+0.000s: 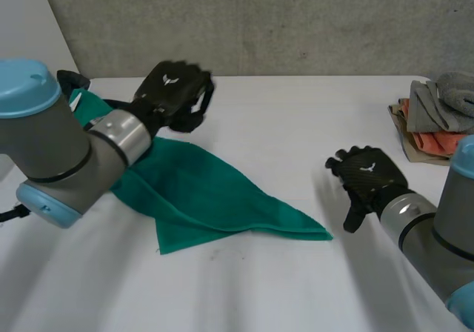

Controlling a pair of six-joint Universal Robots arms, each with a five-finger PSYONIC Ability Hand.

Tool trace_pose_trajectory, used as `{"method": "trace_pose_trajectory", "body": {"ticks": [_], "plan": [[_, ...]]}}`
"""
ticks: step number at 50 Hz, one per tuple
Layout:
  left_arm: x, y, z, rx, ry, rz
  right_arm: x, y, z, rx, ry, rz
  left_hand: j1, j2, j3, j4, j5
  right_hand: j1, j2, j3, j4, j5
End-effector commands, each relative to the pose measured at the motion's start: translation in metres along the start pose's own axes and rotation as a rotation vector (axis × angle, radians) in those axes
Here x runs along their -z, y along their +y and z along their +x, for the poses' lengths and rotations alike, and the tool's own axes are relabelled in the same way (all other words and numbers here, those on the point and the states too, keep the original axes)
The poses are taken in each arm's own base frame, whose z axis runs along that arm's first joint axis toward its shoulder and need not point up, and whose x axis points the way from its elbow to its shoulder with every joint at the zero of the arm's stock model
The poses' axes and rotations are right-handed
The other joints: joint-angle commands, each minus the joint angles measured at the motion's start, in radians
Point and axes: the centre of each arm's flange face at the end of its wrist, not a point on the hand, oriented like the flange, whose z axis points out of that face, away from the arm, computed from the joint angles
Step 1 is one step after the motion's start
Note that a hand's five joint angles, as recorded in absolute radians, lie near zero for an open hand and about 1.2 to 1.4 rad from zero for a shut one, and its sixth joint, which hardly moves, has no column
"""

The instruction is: Fold the laundry.

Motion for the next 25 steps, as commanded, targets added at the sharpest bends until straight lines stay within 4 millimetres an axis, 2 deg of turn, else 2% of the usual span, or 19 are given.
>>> {"method": "trace_pose_trajectory", "body": {"ticks": [1,2,4,5,6,9,10,13,14,17,20,25], "plan": [[-0.009,-0.023,0.066,0.101,0.053,0.126,-0.003,-0.004,0.02,-0.014,0.082,0.019,0.244,0.2,0.204,0.199,0.236,-0.044,-0.052,-0.038,-0.068,-0.063],[-0.013,-0.014,0.077,0.094,0.07,0.12,-0.003,-0.003,0.023,-0.018,0.09,0.016,0.244,0.2,0.204,0.199,0.236,-0.044,-0.052,-0.038,-0.068,-0.063],[-0.016,-0.003,0.084,0.073,0.082,0.1,-0.004,-0.002,0.025,-0.02,0.094,0.014,0.244,0.2,0.204,0.199,0.236,-0.044,-0.052,-0.038,-0.068,-0.063],[-0.016,0.002,0.086,0.061,0.085,0.086,-0.005,-0.002,0.027,-0.022,0.098,0.013,0.065,0.02,0.025,0.019,0.056,-0.044,-0.052,-0.038,-0.068,-0.063],[-0.017,0.015,0.085,0.013,0.078,0.05,-0.005,-0.001,0.028,-0.023,0.099,0.012,-0.42,-0.464,-0.46,-0.465,-0.429,-0.044,-0.052,-0.038,-0.068,-0.063],[-0.016,0.027,0.08,-0.059,0.069,0.0,-0.006,-0.001,0.03,-0.022,0.103,0.011,-0.63,-0.674,-0.67,-0.675,-0.638,-0.044,-0.052,-0.038,-0.068,-0.063],[-0.014,0.037,0.064,-0.124,0.039,-0.053,-0.006,-0.001,0.03,-0.022,0.103,0.013,-0.711,-0.756,-0.752,-0.757,-0.72,-0.044,-0.052,-0.038,-0.068,-0.063],[-0.007,0.059,0.026,-0.226,-0.027,-0.16,-0.006,-0.002,0.031,-0.019,0.104,0.015,-0.736,-0.78,-0.776,-0.781,-0.745,-0.044,-0.052,-0.038,-0.068,-0.063],[-0.002,0.071,0.001,-0.28,-0.069,-0.224,-0.006,-0.002,0.03,-0.018,0.103,0.016,-0.739,-0.783,-0.779,-0.784,-0.748,-0.044,-0.052,-0.038,-0.068,-0.063],[0.006,0.087,-0.027,-0.369,-0.107,-0.315,-0.006,-0.002,0.029,-0.017,0.099,0.016,-0.736,-0.78,-0.776,-0.781,-0.745,-0.044,-0.052,-0.038,-0.068,-0.063],[0.009,0.095,-0.038,-0.399,-0.116,-0.352,-0.006,-0.001,0.027,-0.016,0.093,0.013,-0.715,-0.76,-0.755,-0.761,-0.724,-0.044,-0.052,-0.038,-0.068,-0.063],[0.011,0.124,-0.066,-0.377,-0.152,-0.422,-0.007,0.002,0.024,-0.016,0.084,0.004,-0.677,-0.722,-0.717,-0.723,-0.686,-0.044,-0.052,-0.038,-0.068,-0.063]]}}
